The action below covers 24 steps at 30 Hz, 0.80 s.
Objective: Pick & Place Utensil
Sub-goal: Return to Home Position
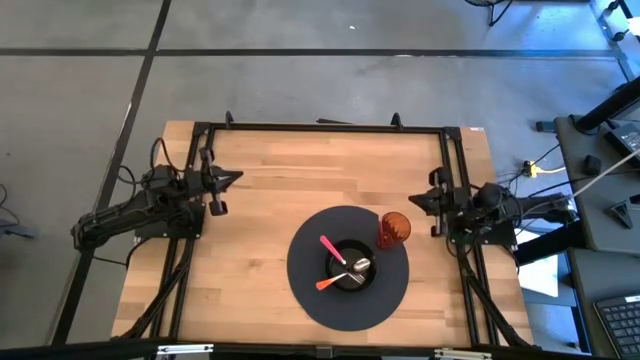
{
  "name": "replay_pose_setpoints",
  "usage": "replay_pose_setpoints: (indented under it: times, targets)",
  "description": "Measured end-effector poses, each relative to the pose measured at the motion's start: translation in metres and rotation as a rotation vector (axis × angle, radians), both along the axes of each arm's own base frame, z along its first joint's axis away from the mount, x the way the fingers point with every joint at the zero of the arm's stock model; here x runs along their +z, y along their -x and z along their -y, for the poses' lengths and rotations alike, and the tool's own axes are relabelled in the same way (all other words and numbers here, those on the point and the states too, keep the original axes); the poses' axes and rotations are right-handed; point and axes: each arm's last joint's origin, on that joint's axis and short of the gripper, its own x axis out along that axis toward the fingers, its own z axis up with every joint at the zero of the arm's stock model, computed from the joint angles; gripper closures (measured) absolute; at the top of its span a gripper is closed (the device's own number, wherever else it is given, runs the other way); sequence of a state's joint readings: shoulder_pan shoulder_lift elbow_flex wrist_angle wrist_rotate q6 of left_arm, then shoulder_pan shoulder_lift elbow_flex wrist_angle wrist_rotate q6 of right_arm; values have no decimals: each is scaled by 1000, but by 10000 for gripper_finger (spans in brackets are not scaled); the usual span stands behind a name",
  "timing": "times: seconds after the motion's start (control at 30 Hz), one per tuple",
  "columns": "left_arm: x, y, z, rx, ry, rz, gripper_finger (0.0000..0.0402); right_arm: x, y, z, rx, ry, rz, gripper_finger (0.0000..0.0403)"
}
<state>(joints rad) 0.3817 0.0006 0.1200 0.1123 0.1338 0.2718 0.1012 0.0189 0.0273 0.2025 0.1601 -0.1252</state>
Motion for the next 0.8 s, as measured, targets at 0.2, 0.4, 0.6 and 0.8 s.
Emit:
replay_pose_setpoints:
  times: [0.2, 0.4, 0.6, 0.8]
  targets:
    - [-6, -1, 0, -23, 56, -48, 400, -10, -2, 5, 14, -78, -39, 402]
    - [-27, -8, -3, -15, 54, -11, 401, -14, -4, 5, 12, -102, -84, 402]
    - [-31, -7, -9, 34, 65, -31, 400, -15, -4, 5, 11, -99, -96, 402]
    - [-31, -5, -12, 25, 90, -24, 399, -17, -4, 5, 10, -99, -116, 402]
